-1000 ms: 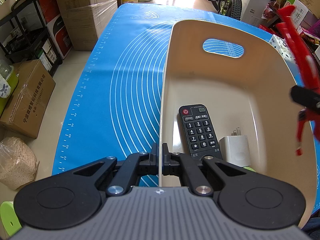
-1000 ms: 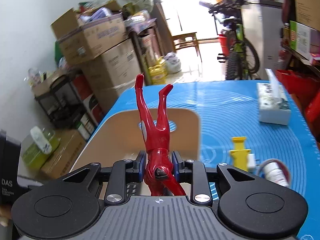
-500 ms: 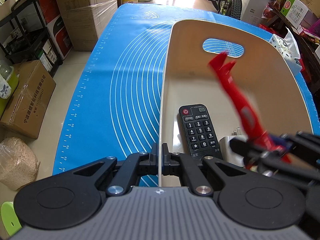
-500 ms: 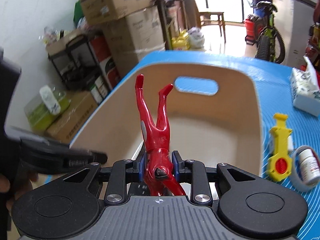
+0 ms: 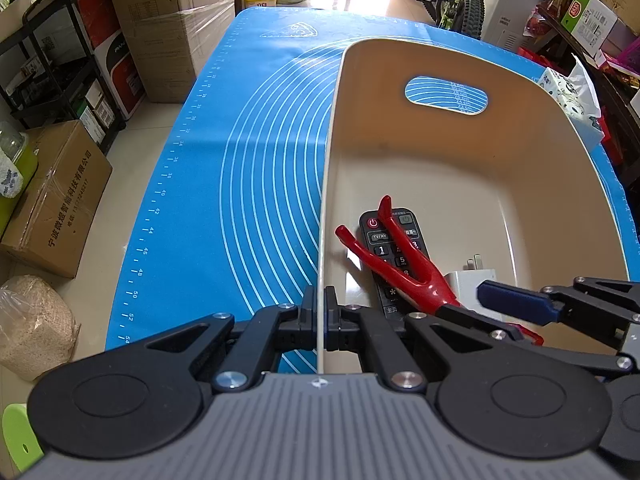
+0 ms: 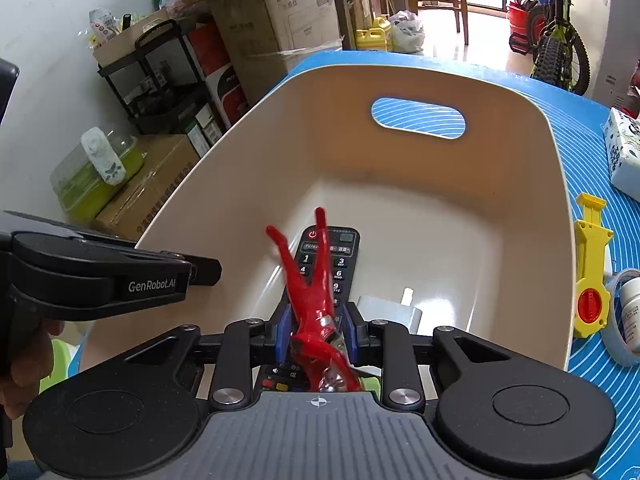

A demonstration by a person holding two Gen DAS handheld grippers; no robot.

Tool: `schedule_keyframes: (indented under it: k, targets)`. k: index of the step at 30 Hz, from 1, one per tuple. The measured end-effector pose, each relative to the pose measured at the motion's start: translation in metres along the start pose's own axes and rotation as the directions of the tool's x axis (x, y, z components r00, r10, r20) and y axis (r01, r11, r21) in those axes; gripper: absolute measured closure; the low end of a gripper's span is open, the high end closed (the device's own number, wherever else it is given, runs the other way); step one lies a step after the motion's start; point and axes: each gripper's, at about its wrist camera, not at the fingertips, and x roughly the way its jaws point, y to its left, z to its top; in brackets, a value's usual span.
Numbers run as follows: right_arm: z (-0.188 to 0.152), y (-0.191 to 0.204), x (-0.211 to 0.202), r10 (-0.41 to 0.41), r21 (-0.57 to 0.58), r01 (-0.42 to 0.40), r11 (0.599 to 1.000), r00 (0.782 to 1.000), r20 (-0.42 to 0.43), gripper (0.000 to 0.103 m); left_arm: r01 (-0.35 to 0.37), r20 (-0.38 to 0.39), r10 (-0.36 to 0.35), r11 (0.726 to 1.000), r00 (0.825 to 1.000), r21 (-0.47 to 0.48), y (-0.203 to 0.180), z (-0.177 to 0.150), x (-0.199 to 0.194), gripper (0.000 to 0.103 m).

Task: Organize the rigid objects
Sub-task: 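Carry the red figurine into the basket and open the right tool, then move the right tool to the white pill bottle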

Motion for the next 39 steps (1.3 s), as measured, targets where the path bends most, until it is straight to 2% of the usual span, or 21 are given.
schedule_keyframes:
  k: [1, 3, 9, 13, 18, 26, 35, 39]
  targets:
    - [0.0, -0.001, -0.001, 0.001, 0.006, -0.001, 1.0, 1.0, 0.005, 0.052, 0.0, 0.0, 0.0, 1.0, 1.0, 0.0, 0.0, 0.0, 0.0, 0.1]
    - [0.0, -0.004, -0.004, 0.009, 0.018, -0.009, 1.0, 1.0, 0.018, 0.046, -0.001, 0.0, 0.001, 1.0, 1.0, 0.0, 0.0, 0.0, 0.0, 0.1]
    - [0.002, -0.016, -0.019, 0.013, 0.037, -0.016, 0.999, 0.997, 0.07, 0.035, -0.001, 0.0, 0.001, 1.0, 1.0, 0.0, 0.0, 0.0, 0.0, 0.099]
    - [0.005, -0.028, -0.037, 0.044, 0.076, -0.054, 0.996, 0.991, 0.125, 0.033, -0.002, 0.0, 0.002, 1.0, 1.0, 0.002, 0.0, 0.0, 0.0, 0.099]
    - [0.009, -0.037, -0.066, 0.008, 0.107, -0.032, 0.994, 0.977, 0.212, 0.031, -0.002, 0.0, 0.002, 1.0, 1.0, 0.001, 0.0, 0.0, 0.0, 0.099]
    - [0.011, -0.088, -0.095, -0.139, 0.238, 0.069, 0.969, 0.946, 0.292, 0.031, -0.005, -0.001, 0.005, 1.0, 1.0, 0.003, -0.002, 0.0, 0.0, 0.099]
    - [0.007, -0.161, -0.104, -0.319, 0.349, 0.206, 0.914, 0.897, 0.307, 0.031, -0.01, -0.003, 0.01, 1.0, 1.0, 0.005, -0.002, 0.0, 0.0, 0.099]
    - [0.0, -0.191, -0.095, -0.374, 0.386, 0.252, 0.887, 0.884, 0.281, 0.031, -0.014, -0.005, 0.014, 1.0, 1.0, 0.004, -0.004, 0.0, 0.0, 0.099]
